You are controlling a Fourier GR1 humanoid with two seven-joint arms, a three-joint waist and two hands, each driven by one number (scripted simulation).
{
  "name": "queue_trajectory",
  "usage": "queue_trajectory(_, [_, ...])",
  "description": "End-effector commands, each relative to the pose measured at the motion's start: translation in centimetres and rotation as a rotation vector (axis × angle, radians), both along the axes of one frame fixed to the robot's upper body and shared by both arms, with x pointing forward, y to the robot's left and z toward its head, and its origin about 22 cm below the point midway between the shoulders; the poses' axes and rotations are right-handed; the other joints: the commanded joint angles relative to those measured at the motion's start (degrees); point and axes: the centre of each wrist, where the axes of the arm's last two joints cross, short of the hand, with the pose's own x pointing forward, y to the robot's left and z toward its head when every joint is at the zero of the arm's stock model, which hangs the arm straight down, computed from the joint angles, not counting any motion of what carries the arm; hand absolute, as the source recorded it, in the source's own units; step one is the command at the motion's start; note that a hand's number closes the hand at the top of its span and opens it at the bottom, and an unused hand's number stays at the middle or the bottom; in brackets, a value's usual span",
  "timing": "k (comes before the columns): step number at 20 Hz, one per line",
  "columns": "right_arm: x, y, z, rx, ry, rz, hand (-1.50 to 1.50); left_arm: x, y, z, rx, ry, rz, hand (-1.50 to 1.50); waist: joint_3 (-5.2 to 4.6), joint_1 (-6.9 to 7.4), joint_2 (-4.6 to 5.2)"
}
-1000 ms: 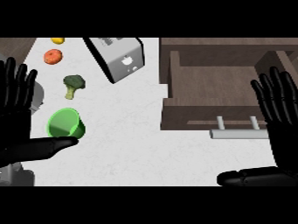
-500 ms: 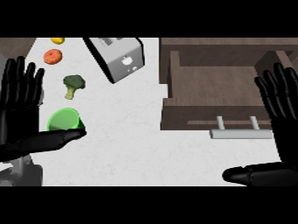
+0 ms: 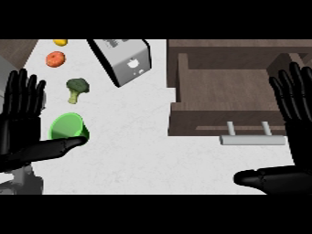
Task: Pick up the cup, place it into the drawer and close the drawer
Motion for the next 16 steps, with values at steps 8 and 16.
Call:
queue_trajectory(8, [-1.2,-0.6,1.0,-0.017,-0.007,0.015,-1.50,-1.8,1.3,-3.6,0.011,0.123,0.070,-1.50,0.00,-0.02,-0.02])
queue_trajectory(16, [1.0,-0.2,0.5,-0.017,0.020,0.026,-1.50,-1.9,5.2,-8.2,0.027,0.144,0.116,-1.50,-0.01,0.05,0.05])
